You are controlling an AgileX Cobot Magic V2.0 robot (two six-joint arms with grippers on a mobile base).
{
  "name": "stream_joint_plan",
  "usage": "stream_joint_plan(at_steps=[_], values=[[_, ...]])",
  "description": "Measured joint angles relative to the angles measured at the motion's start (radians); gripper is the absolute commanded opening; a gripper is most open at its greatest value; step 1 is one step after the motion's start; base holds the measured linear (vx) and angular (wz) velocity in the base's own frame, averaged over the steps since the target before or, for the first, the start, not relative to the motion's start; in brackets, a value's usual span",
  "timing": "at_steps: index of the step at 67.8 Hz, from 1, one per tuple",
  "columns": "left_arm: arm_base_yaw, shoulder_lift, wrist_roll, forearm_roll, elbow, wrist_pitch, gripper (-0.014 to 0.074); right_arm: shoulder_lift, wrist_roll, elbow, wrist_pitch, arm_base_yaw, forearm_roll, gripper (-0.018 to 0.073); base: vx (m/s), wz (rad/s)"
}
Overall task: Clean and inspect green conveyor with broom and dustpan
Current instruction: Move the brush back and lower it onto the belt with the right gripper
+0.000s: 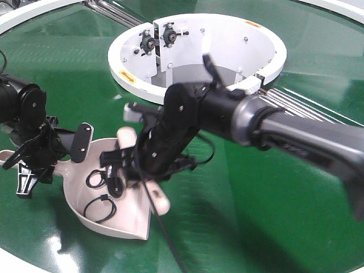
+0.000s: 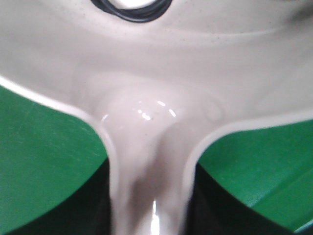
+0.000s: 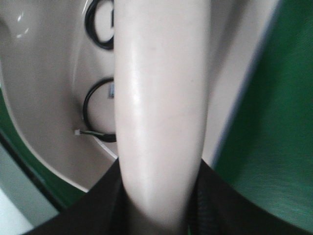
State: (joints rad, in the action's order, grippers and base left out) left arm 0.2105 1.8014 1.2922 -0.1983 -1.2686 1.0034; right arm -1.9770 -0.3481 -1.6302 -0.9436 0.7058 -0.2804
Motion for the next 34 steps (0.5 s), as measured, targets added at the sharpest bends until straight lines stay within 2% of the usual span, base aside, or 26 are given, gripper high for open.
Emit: stream_joint_plan(at_steps=[16,34], values=[[0.000,0.000,0.000,0.000,0.000,0.000,-0.0008,0.095,-0.041,0.000,-0.104,-0.024,0.194,-0.0002,0.00,0.00],[0.000,0.000,0.000,0.000,0.000,0.000,-0.0008,0.196,0.007,0.017,-0.211,-0.118,0.280,-0.0002,0.00,0.00]])
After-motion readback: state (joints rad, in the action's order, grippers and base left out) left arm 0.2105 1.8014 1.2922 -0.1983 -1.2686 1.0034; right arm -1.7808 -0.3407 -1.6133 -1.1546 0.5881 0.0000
